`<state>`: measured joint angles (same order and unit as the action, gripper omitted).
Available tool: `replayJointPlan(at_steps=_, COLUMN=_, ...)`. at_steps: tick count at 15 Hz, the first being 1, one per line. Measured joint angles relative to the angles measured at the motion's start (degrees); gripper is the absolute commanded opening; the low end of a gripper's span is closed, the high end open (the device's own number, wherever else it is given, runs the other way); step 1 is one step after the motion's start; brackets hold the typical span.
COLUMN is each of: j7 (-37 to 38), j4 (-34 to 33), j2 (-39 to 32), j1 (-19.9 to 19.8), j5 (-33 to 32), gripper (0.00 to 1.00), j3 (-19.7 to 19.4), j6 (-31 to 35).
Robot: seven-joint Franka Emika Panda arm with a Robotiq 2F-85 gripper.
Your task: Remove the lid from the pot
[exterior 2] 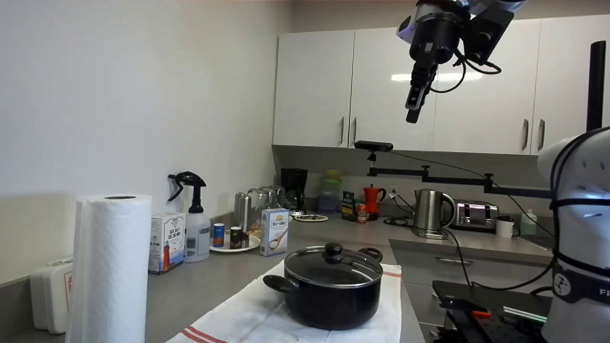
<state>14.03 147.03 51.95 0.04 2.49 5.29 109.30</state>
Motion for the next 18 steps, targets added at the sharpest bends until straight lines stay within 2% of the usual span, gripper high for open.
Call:
replayJointPlan(at_steps=4, j7=0.0, j4=0.07, j2=-1.8, j1=-1.01, j5=0.0, gripper=1.0, j3=-0.2, j6=0.01)
replayJointPlan(at_steps=10, j7=0.0, j4=0.62, j2=-8.53, j1=-3.72, j5=-0.01, gripper=1.0, j3=-1.33, j6=0.95)
replayJointPlan(at_steps=18, j7=0.0, j4=3.23, j2=-17.0, j1=-5.96, j5=-0.11, gripper=1.0, j3=-3.45, j6=7.78)
